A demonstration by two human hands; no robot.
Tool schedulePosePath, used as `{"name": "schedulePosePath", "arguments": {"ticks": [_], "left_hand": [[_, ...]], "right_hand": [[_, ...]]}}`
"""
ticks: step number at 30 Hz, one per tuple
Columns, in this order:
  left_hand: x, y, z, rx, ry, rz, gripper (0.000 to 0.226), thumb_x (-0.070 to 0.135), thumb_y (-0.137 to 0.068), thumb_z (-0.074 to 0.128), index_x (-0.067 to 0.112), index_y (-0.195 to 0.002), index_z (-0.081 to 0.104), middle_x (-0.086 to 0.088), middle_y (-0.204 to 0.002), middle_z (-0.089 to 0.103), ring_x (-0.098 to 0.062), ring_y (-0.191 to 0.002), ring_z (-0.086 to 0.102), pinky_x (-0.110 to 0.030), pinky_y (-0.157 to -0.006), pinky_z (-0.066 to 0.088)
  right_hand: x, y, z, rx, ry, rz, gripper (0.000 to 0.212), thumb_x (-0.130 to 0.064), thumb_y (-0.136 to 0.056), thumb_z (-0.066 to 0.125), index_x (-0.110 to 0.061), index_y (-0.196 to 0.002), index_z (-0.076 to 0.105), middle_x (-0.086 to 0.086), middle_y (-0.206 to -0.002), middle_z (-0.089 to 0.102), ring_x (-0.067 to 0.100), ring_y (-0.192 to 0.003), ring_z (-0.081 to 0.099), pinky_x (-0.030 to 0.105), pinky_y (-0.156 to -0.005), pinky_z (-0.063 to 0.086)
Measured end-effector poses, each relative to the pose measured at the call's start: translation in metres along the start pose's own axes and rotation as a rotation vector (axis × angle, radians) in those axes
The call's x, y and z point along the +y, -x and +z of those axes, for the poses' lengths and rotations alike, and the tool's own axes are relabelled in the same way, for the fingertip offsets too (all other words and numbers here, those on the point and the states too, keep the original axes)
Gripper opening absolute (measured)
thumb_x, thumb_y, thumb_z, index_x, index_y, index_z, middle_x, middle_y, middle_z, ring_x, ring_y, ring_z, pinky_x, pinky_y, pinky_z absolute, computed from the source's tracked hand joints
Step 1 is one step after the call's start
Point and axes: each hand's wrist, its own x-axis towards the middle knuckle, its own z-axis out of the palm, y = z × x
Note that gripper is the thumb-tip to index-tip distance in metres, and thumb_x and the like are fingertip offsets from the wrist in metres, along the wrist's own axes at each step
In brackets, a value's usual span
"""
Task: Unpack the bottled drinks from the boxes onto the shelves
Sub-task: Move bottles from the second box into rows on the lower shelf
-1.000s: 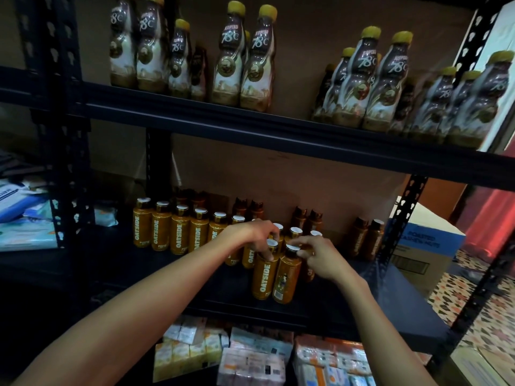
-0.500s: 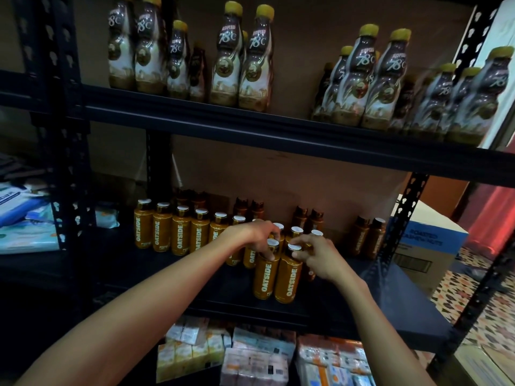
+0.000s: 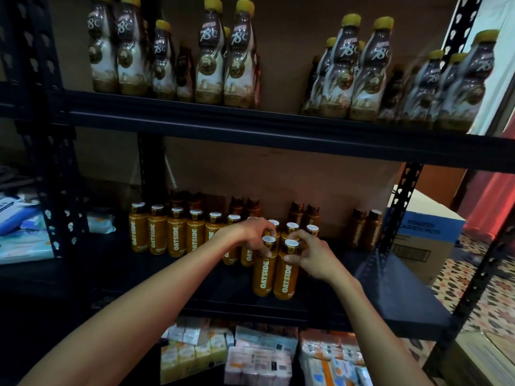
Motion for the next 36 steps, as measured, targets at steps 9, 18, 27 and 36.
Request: {"name": "schedulePosePath", "arguments": {"ticks": [9,18,27,36], "left_hand": [[0.021,-0.007,0.007,0.003,-0.022,0.026,0.061,0.03,-0.082,0.08,0.026,-0.136,0.053,-0.003,-0.149,0.044,-0.026,-0.135,0.044,-0.04,-0.105,0.043],[0.075,-0.028,0.026,0.021,-0.008,0.086,0.058,0.028,-0.084,0.078,0.024,-0.136,0.052,-0.005,-0.15,0.042,-0.027,-0.137,0.042,-0.041,-0.105,0.042],[0.124,-0.058,0.052,0.062,-0.02,0.155,0.051,0.028,-0.088,0.074,0.025,-0.134,0.052,-0.009,-0.139,0.045,-0.029,-0.127,0.049,-0.041,-0.103,0.044],[0.138,-0.086,0.06,0.288,-0.456,0.293,0.055,0.044,-0.087,0.07,0.03,-0.138,0.054,-0.004,-0.151,0.037,-0.026,-0.14,0.027,-0.049,-0.112,0.026]], "right_hand": [[0.016,0.012,-0.014,0.044,-0.048,-0.025,0.042,-0.024,-0.086,0.08,-0.039,-0.118,0.058,-0.008,-0.108,0.063,0.006,-0.091,0.061,0.023,-0.076,0.049],[0.058,0.027,-0.05,0.113,-0.038,0.002,0.042,-0.025,-0.087,0.078,-0.039,-0.121,0.057,-0.005,-0.12,0.061,0.013,-0.1,0.059,0.026,-0.082,0.047],[0.108,0.035,-0.081,0.247,-0.007,0.033,0.049,-0.023,-0.09,0.075,-0.036,-0.132,0.055,-0.004,-0.124,0.056,0.018,-0.109,0.06,0.04,-0.098,0.051],[0.137,0.018,-0.086,0.323,-0.096,0.041,0.054,-0.023,-0.089,0.076,-0.038,-0.136,0.054,-0.005,-0.13,0.055,0.016,-0.113,0.06,0.038,-0.099,0.052]]}}
